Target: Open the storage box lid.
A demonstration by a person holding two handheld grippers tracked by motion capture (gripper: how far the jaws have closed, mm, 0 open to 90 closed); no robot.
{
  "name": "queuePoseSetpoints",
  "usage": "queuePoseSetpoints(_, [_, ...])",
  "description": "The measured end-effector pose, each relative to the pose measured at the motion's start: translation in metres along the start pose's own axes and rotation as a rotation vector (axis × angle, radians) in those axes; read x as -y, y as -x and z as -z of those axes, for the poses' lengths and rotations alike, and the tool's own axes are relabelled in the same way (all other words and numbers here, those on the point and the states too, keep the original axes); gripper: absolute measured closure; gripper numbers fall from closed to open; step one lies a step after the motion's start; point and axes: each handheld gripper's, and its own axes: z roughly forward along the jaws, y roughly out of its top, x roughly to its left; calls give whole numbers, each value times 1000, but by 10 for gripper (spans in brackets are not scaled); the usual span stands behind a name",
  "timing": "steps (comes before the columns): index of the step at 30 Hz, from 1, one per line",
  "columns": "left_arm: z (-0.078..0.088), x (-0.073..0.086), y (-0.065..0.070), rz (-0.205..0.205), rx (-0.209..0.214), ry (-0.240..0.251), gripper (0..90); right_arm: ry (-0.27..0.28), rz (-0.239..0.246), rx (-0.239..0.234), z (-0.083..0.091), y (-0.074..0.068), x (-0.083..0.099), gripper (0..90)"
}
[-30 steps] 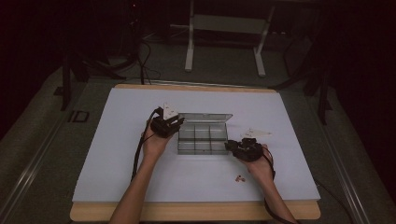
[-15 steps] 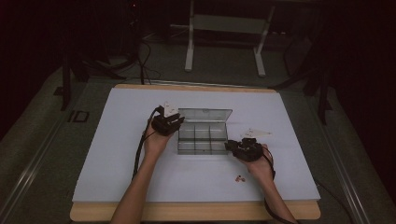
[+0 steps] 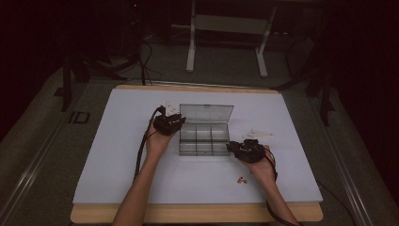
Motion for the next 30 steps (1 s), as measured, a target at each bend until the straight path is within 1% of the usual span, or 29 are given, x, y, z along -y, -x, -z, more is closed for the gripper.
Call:
queuePoseSetpoints(3, [-1,0,-1,8,0,1,747,0,0,0,0,0,0,725])
queuePoseSetpoints(18, [-7,1,-4,17,1,-6,752,1,2,5,-1,0,0,717])
queuePoseSetpoints(24, [-9,1,-5,24,1,-7,753,2,-13,-2,-2,1,0,707])
queuePoseSetpoints(30, [-11,1,-7,28,2,-13,752,6,-11,-1,-2,0,0,686])
